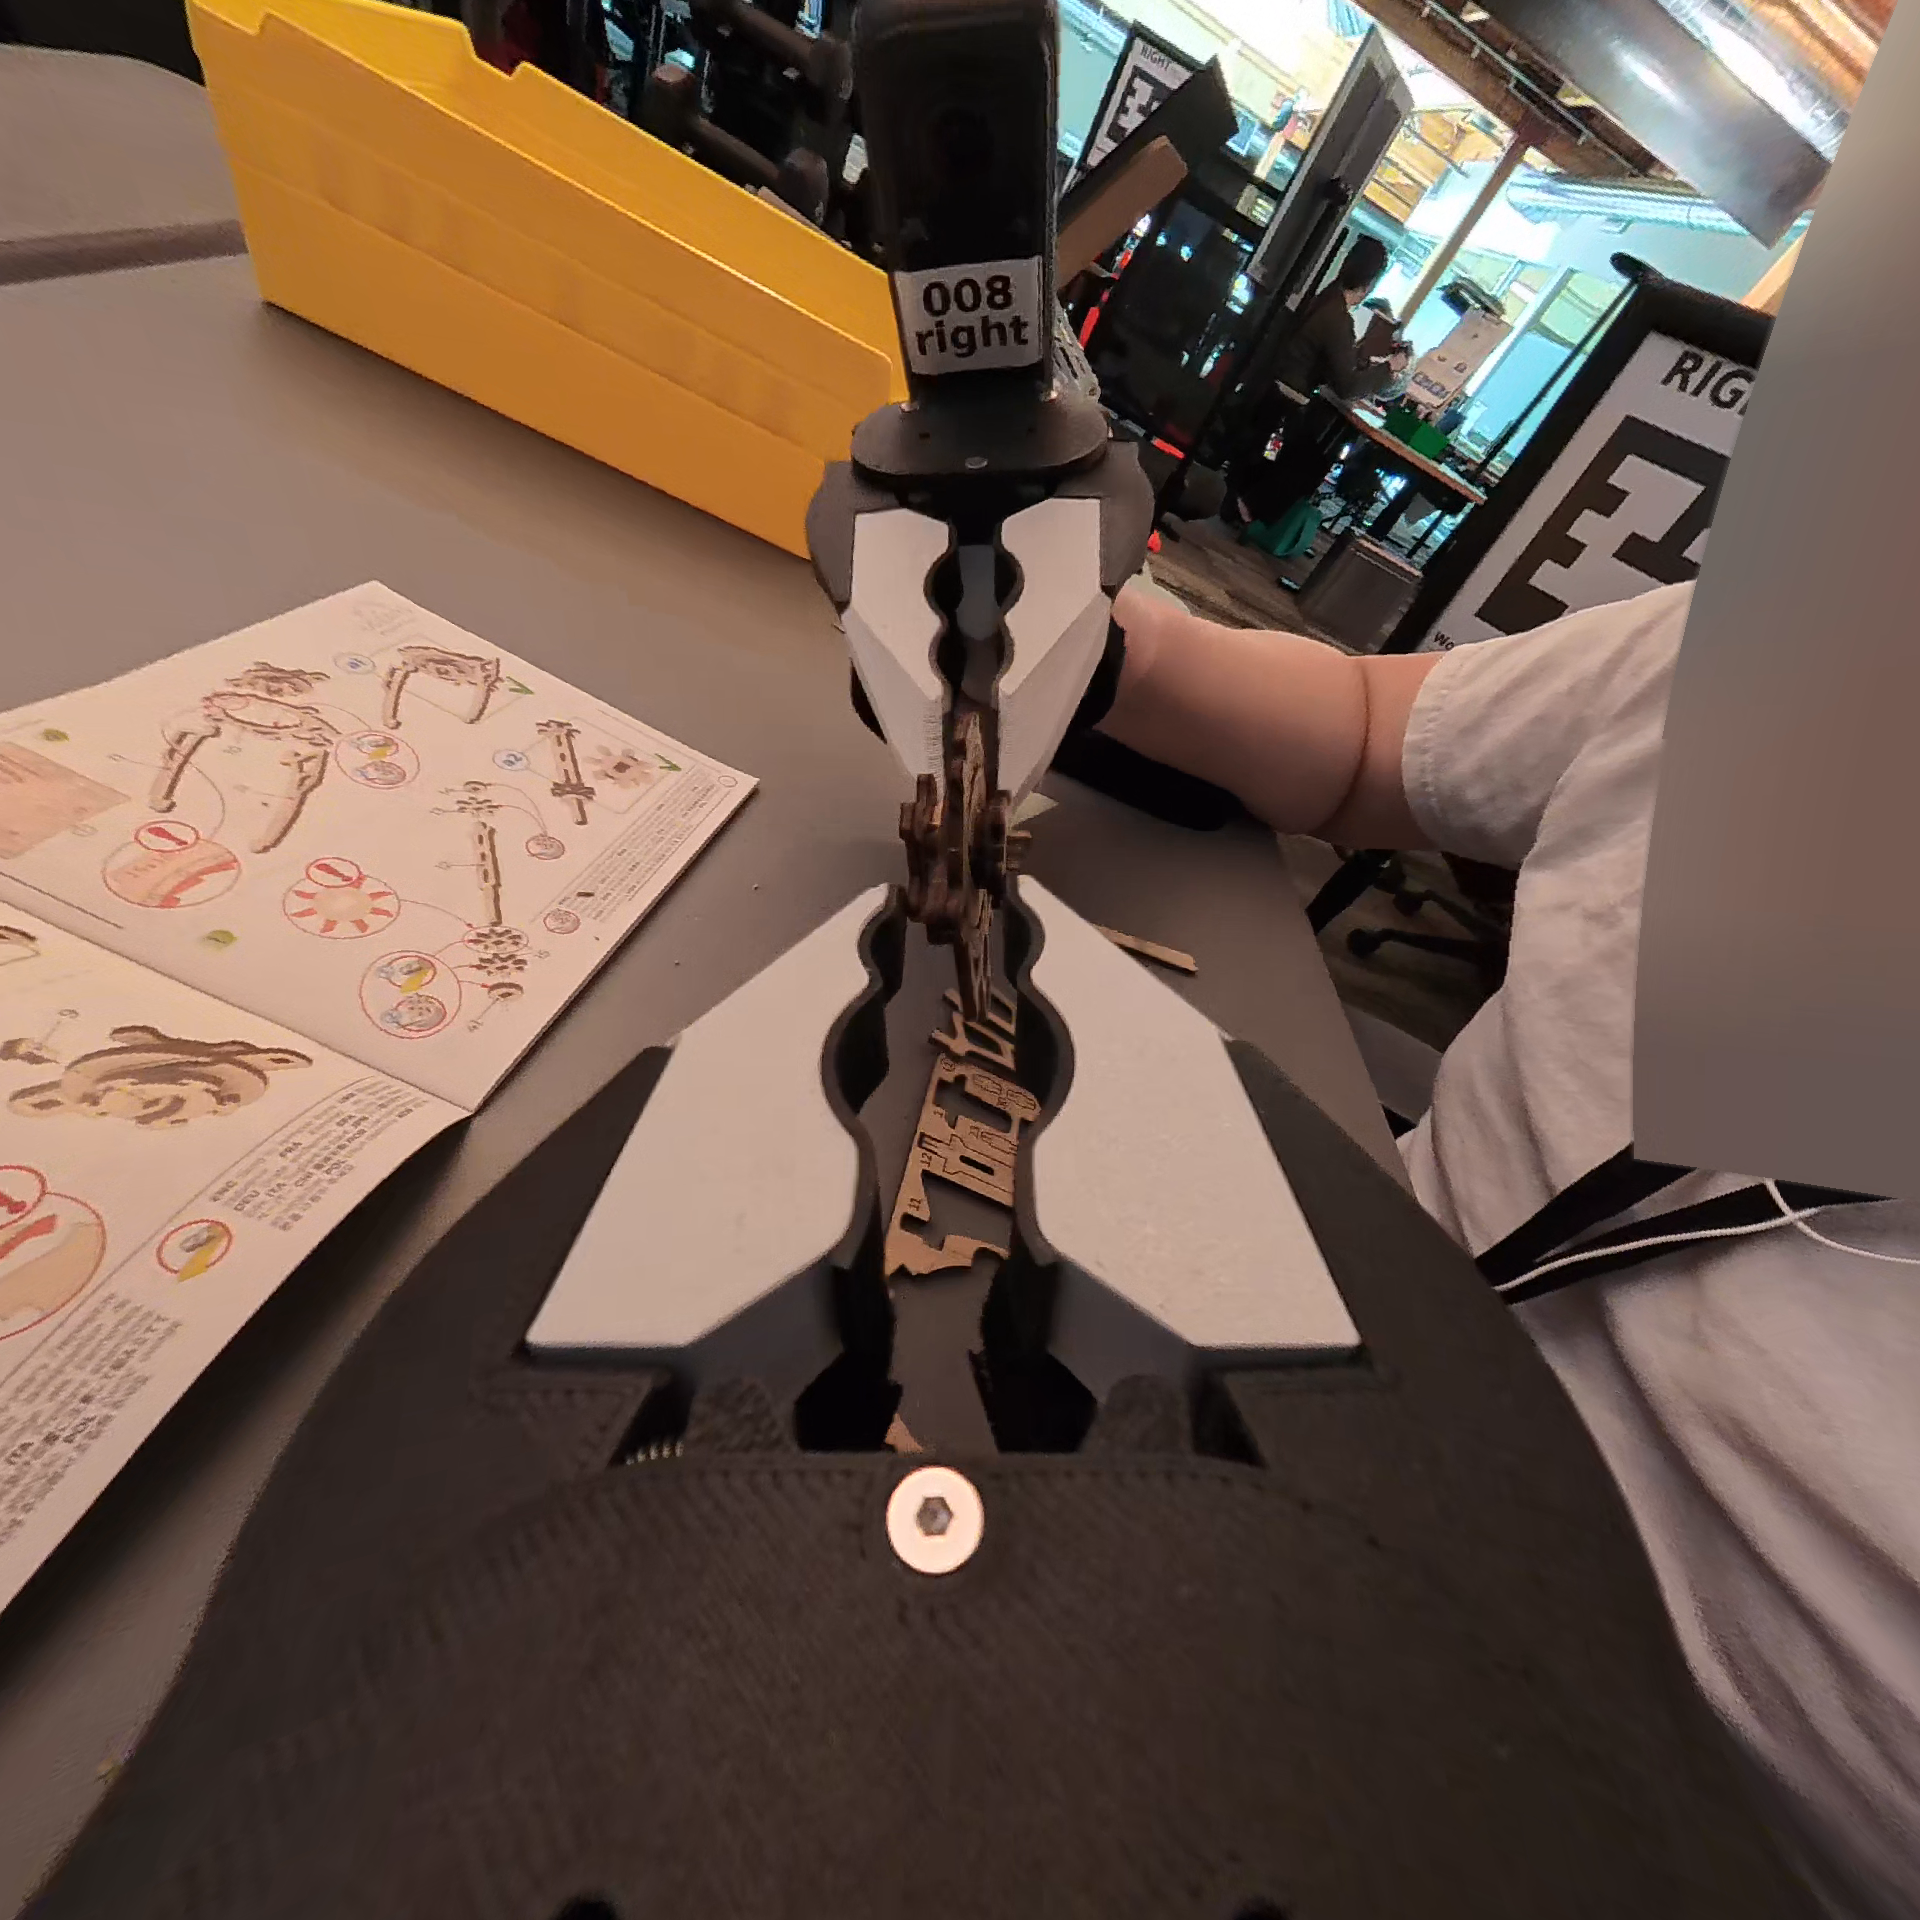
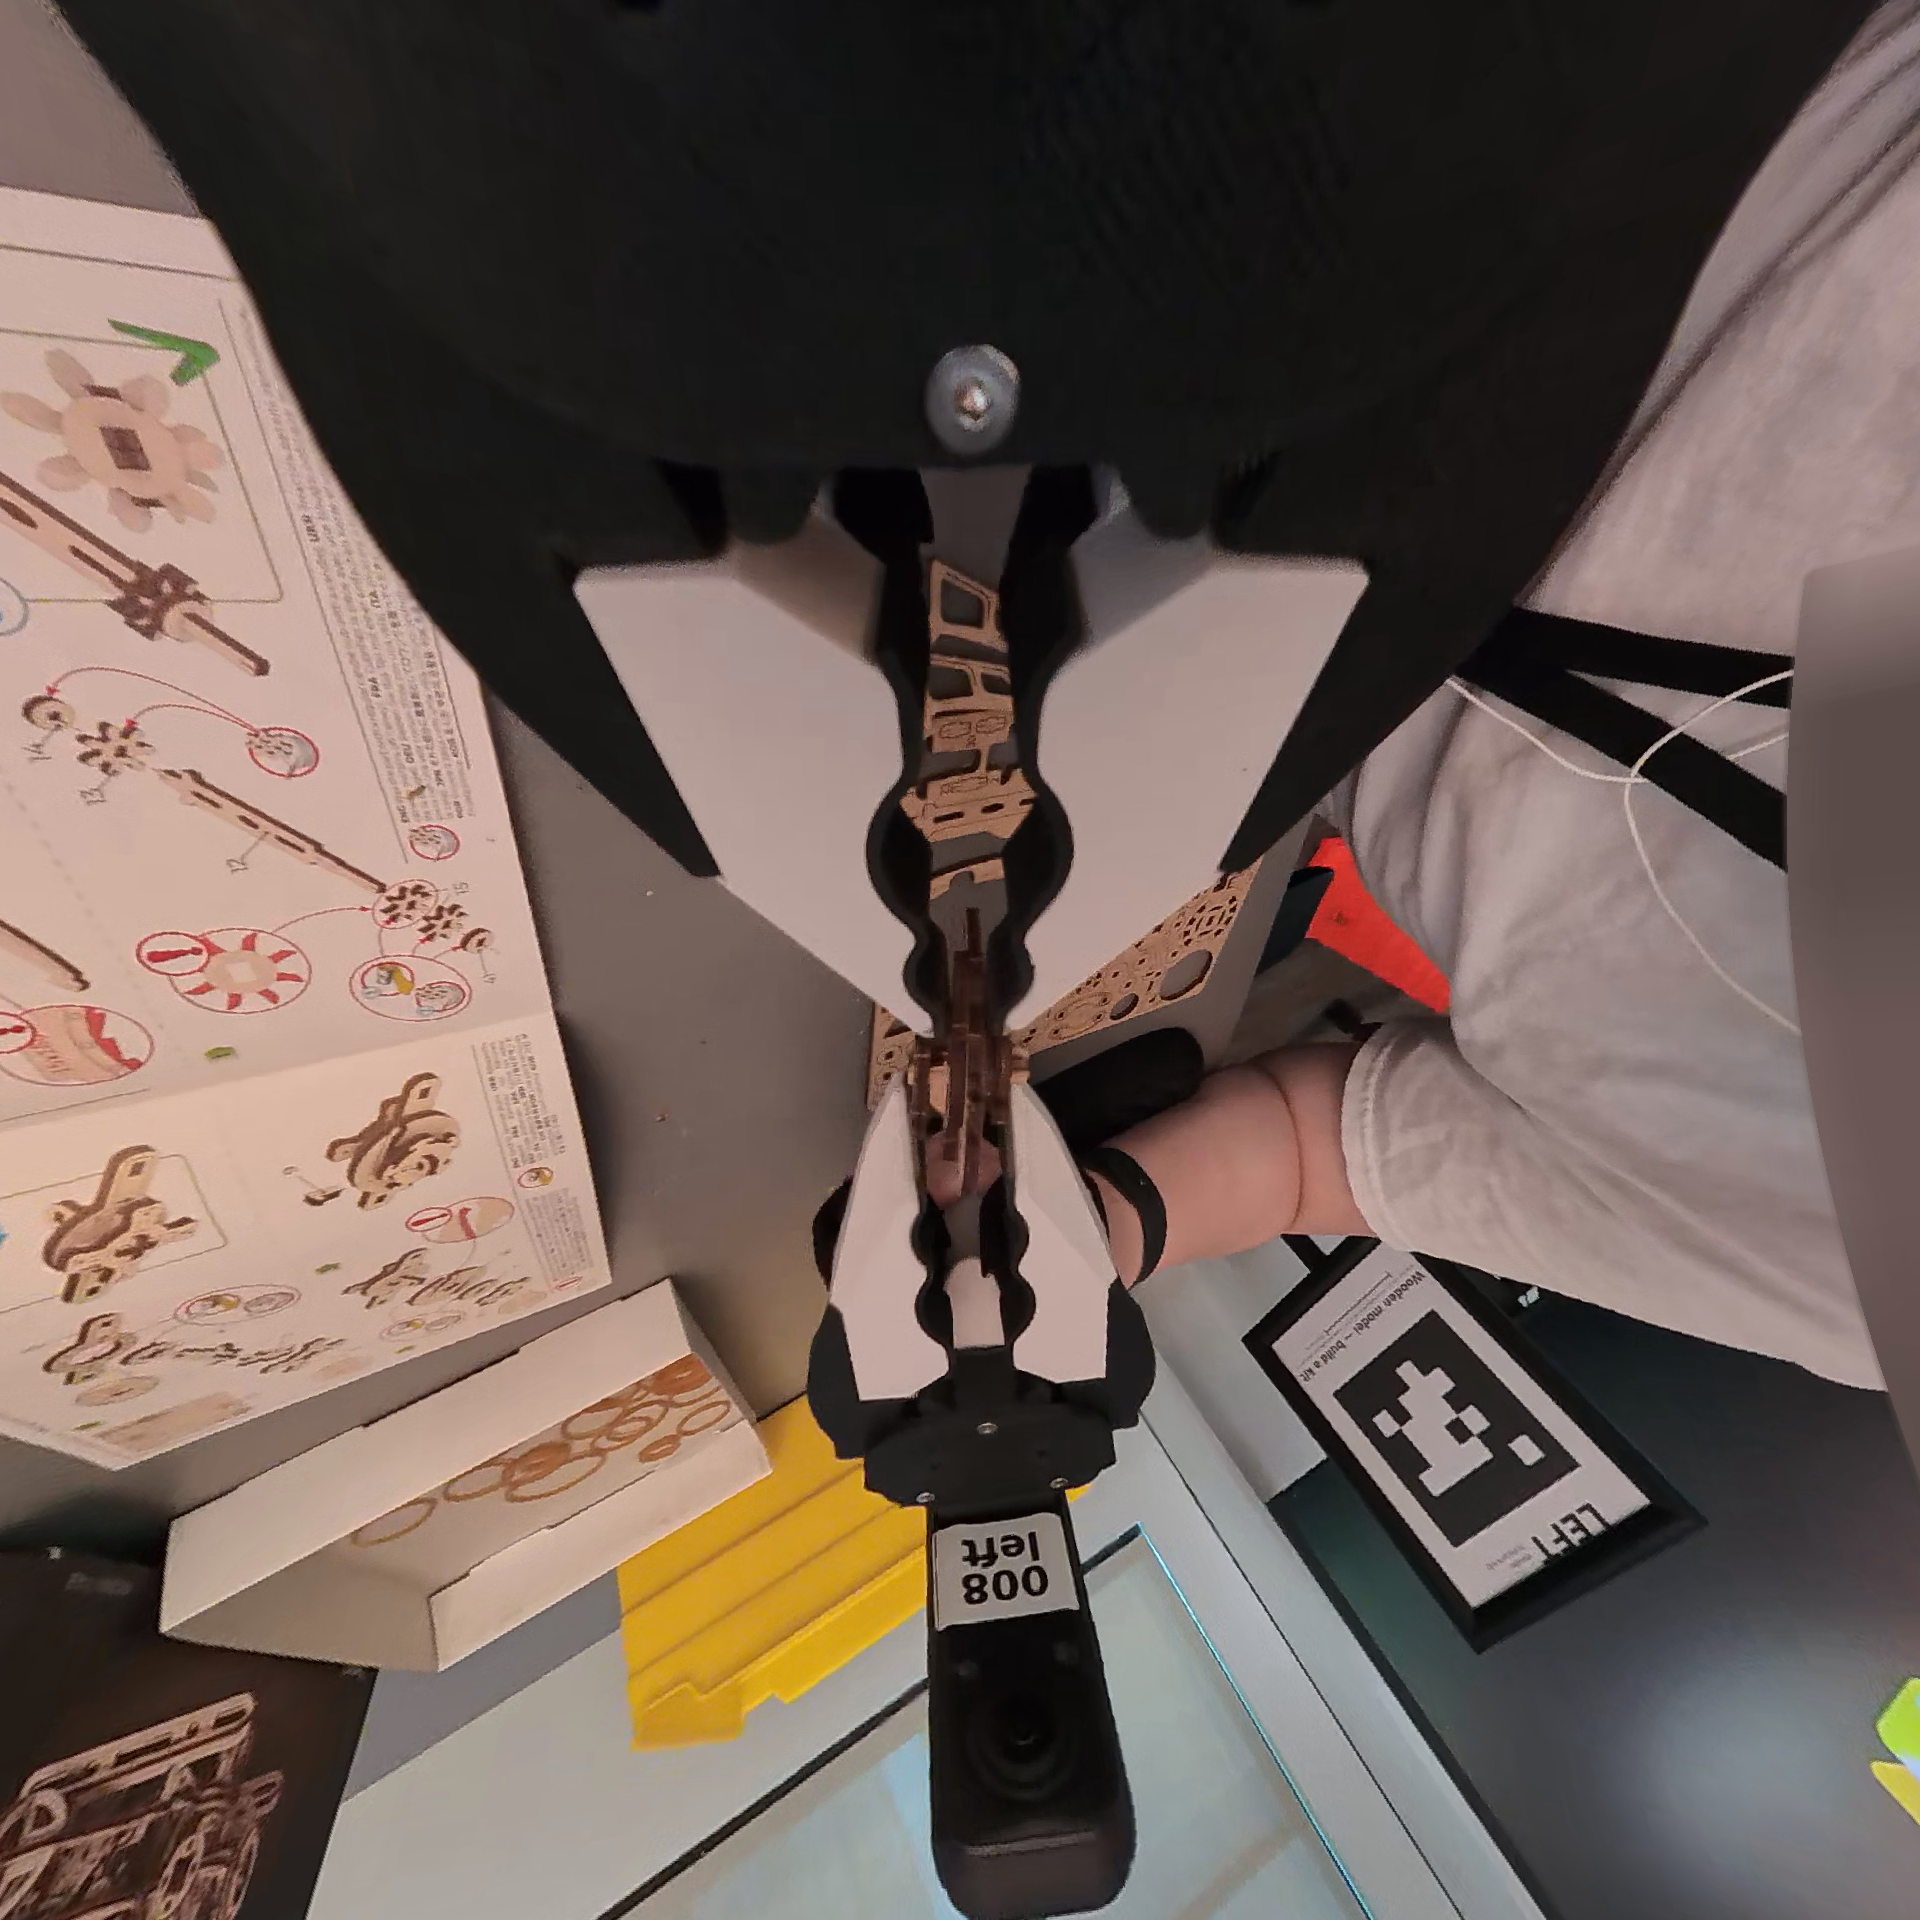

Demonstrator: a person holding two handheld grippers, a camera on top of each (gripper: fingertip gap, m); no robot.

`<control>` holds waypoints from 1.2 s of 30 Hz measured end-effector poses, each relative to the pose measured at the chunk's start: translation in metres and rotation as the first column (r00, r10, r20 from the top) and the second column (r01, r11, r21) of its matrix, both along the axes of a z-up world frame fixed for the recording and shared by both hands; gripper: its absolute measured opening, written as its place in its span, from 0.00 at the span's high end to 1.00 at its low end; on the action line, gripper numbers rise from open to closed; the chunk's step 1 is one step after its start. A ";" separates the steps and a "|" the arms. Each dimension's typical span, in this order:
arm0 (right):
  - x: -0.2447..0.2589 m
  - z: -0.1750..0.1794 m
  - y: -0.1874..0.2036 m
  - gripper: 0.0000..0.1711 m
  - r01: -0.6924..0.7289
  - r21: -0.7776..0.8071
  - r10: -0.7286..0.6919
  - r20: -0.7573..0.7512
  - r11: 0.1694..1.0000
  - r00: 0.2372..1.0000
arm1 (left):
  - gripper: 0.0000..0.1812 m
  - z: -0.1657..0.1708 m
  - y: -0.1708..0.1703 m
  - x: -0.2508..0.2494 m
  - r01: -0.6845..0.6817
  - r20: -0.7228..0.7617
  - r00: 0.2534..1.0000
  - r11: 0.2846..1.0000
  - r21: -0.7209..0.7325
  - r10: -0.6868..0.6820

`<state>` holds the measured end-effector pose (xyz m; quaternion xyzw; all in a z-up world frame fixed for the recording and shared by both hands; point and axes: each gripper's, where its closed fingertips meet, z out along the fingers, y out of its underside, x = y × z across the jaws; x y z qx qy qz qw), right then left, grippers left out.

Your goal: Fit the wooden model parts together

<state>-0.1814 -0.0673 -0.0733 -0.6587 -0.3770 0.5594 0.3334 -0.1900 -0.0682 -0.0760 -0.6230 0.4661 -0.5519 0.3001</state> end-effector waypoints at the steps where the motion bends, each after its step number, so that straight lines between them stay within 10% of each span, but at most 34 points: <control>1: 0.000 0.000 0.000 0.97 0.000 -0.002 0.000 0.005 1.000 1.000 | 0.91 0.000 0.000 0.000 0.001 0.000 1.000 1.000 0.005 -0.001; 12: 0.072 0.031 0.067 0.98 0.364 0.033 -0.360 -0.095 0.931 0.928 | 0.84 0.029 0.083 -0.048 -0.452 0.127 0.889 0.887 0.100 0.439; 24: 0.093 0.023 0.085 0.98 0.458 0.033 -0.455 -0.063 0.889 0.888 | 0.86 -0.020 0.017 -0.004 -0.088 -0.112 0.989 0.993 0.074 0.096; 36: 0.125 0.010 0.108 0.98 0.616 0.040 -0.617 0.005 0.786 0.787 | 0.86 -0.042 0.032 -0.007 -0.170 -0.226 0.954 0.976 0.138 0.198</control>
